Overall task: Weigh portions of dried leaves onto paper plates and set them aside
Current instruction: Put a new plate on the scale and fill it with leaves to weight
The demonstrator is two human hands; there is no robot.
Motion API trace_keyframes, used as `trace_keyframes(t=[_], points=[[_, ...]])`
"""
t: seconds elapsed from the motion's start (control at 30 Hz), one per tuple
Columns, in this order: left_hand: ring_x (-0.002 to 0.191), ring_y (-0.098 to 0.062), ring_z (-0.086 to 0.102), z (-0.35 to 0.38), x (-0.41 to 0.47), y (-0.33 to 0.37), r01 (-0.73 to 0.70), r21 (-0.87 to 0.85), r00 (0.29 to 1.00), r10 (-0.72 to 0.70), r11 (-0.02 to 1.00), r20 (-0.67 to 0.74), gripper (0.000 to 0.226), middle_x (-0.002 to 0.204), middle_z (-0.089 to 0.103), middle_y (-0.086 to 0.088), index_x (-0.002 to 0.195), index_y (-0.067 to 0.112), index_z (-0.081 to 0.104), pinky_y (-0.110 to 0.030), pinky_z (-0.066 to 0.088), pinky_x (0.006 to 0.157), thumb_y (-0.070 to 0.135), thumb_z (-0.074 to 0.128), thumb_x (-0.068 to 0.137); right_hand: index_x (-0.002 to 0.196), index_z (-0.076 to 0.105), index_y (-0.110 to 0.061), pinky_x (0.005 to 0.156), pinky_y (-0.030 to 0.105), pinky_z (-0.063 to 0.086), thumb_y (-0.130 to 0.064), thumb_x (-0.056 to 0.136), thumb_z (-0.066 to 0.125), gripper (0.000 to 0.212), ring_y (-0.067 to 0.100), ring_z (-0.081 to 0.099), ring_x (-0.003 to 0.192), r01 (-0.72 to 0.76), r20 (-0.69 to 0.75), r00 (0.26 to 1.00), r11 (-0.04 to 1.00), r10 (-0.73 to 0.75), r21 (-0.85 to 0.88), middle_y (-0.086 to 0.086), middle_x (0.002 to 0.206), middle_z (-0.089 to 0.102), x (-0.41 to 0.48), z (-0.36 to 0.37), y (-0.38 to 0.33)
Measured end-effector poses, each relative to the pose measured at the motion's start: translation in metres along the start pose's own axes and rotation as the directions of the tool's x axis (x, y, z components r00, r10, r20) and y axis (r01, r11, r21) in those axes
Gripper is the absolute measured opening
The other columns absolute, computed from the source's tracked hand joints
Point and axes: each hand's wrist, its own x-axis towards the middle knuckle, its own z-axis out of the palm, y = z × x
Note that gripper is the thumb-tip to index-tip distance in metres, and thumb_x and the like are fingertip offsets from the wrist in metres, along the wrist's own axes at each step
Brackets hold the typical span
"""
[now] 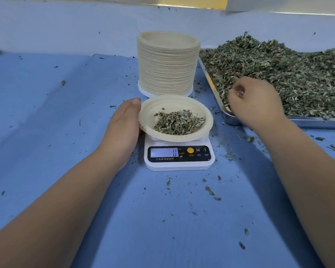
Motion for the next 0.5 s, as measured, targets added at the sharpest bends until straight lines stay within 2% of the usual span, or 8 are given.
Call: trace_keyframes(t=[0.1, 0.17, 0.23, 0.37, 0.5], points=[[0.125, -0.012, 0.060, 0.0006, 0.0005, 0.0003, 0.000, 0.006, 1.000, 0.000, 1.000, 0.002, 0.031, 0.131, 0.066, 0.011, 0.104, 0.046, 0.063, -0.043, 0.043, 0.113, 0.057, 0.043, 0.084, 0.108, 0.057, -0.016, 0.091, 0.053, 0.049, -0.061, 0.098, 0.027, 0.055, 0.037, 0.056, 0.094, -0.183, 0.193, 0.955, 0.959, 0.226, -0.218, 0.014, 0.099, 0.060, 0.0038, 0.0011, 0.0148], [0.124, -0.011, 0.061, 0.0007, 0.0012, 0.0005, -0.003, 0.001, 1.000, 0.003, 1.000, 0.005, 0.029, 0.129, 0.066, 0.012, 0.103, 0.046, 0.064, -0.043, 0.044, 0.113, 0.057, 0.044, 0.084, 0.103, 0.056, -0.016, 0.093, 0.055, 0.047, -0.071, 0.096, 0.015, 0.069, 0.036, 0.054, 0.096, -0.212, 0.324, 0.899, 0.940, 0.294, -0.266, 0.013, 0.097, 0.057, 0.0062, 0.0002, 0.0150], [0.123, -0.011, 0.062, 0.0007, 0.0010, 0.0010, -0.003, -0.001, 1.000, 0.003, 1.000, 0.005, 0.028, 0.128, 0.067, 0.012, 0.100, 0.047, 0.065, -0.043, 0.044, 0.112, 0.057, 0.044, 0.084, 0.095, 0.059, -0.016, 0.094, 0.054, 0.047, -0.074, 0.095, 0.012, 0.074, 0.034, 0.056, 0.093, -0.191, 0.387, 0.877, 0.946, 0.284, -0.263, 0.011, 0.090, 0.059, 0.0066, 0.0000, 0.0137], [0.114, -0.010, 0.066, 0.0013, -0.0015, 0.0023, -0.023, 0.017, 1.000, 0.023, 1.000, 0.005, 0.027, 0.113, 0.072, 0.015, 0.079, 0.058, 0.070, -0.044, 0.048, 0.109, 0.054, 0.044, 0.087, 0.084, 0.058, -0.015, 0.087, 0.050, 0.051, -0.068, 0.098, 0.017, 0.069, 0.032, 0.059, 0.085, -0.138, 0.357, 0.910, 0.966, 0.211, -0.218, 0.013, 0.085, 0.062, 0.0046, 0.0021, 0.0163], [0.113, -0.005, 0.065, 0.0012, -0.0019, 0.0028, -0.019, 0.029, 1.000, 0.019, 0.999, 0.000, 0.025, 0.112, 0.071, 0.020, 0.084, 0.055, 0.069, -0.042, 0.047, 0.109, 0.054, 0.044, 0.087, 0.079, 0.056, -0.013, 0.075, 0.042, 0.049, -0.063, 0.101, 0.020, 0.066, 0.031, 0.057, 0.078, -0.077, 0.322, 0.937, 0.979, 0.136, -0.189, 0.012, 0.080, 0.060, 0.0043, 0.0057, 0.0178]])
